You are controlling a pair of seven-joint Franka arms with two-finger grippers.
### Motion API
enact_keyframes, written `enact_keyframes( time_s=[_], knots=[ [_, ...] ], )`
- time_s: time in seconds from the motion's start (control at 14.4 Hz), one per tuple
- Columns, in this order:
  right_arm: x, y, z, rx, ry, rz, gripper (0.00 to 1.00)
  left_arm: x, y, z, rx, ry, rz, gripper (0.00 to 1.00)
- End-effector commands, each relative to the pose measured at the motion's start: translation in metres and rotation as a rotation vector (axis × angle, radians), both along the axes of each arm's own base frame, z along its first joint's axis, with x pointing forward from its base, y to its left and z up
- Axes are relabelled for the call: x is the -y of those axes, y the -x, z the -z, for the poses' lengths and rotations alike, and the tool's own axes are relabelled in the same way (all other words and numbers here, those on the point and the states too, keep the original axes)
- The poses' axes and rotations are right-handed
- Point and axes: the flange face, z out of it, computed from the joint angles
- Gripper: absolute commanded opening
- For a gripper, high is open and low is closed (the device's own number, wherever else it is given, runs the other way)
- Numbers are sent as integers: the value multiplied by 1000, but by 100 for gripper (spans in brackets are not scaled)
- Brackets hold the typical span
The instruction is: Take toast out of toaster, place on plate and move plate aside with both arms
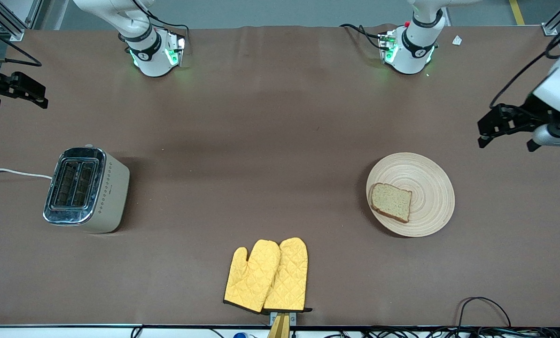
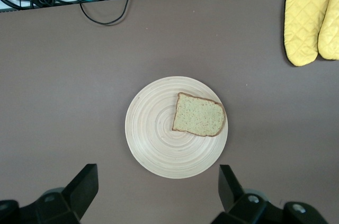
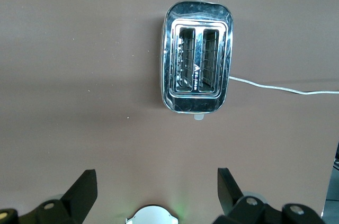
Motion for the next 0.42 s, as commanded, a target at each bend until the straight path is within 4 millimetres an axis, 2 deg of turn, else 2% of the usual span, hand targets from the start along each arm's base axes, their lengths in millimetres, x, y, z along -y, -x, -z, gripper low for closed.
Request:
enact_keyframes(
  time_s=[0.0,0.35],
  knots=[
    [0,2,-1,1,20,13,100,-4,24,2,16,-26,-11,100],
    [-2,2,-2,2,19,11,100,-8,16,-4,28,-19,0,100]
  ],
)
